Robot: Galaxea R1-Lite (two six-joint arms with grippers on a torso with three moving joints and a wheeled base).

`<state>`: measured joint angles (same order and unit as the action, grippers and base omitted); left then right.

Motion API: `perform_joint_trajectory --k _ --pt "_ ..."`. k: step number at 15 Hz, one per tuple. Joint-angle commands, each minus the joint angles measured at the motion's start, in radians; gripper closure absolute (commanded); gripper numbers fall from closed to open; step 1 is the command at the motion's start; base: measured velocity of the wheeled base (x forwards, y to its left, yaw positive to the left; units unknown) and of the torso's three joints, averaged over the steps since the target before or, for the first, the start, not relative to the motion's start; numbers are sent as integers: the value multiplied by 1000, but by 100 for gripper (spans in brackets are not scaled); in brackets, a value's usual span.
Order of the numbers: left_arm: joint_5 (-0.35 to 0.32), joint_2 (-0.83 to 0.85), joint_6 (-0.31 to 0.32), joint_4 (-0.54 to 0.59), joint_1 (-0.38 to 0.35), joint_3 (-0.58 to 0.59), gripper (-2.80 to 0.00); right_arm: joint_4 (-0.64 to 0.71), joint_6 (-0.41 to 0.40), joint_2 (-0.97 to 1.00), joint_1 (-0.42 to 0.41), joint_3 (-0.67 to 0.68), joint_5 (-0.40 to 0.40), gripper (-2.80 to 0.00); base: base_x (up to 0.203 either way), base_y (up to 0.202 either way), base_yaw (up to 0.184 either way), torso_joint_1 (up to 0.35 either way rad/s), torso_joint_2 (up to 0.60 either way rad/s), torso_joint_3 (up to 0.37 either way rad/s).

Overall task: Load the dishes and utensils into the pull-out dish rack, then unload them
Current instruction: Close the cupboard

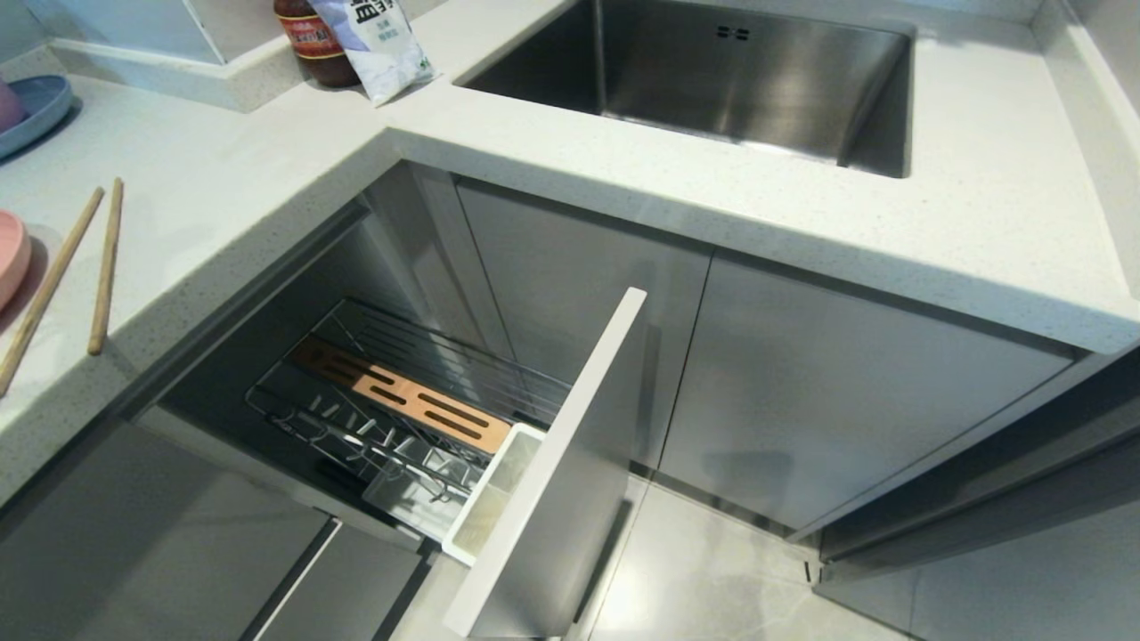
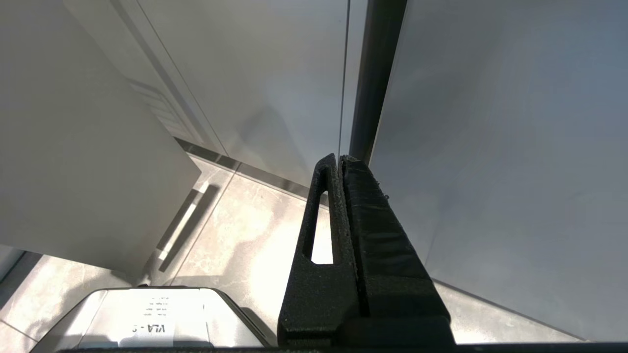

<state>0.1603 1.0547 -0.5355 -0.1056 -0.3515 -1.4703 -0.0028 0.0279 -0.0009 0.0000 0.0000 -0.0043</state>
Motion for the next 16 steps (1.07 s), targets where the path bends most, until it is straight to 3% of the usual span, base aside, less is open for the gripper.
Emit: perform_joint_trajectory --k 1,3,5,7,11,16 --pt "102 100 -36 74 203 -127 0 0 1 -2 0 2 0 0 0 0 0 0 0 0" --pt "190 139 -87 145 429 -155 0 0 1 -2 0 1 0 0 0 0 0 0 0 0" --pt "234 179 -117 194 633 -156 0 0 1 -2 0 2 0 0 0 0 0 0 0 0" --pt "254 229 -133 234 777 -142 0 0 0 -2 0 2 0 0 0 0 0 0 0 0" --pt "263 305 -162 348 997 -123 0 0 0 -2 0 2 0 0 0 0 0 0 0 0" --pt "255 413 -180 536 1151 -118 0 0 1 -2 0 2 0 0 0 0 0 0 0 0"
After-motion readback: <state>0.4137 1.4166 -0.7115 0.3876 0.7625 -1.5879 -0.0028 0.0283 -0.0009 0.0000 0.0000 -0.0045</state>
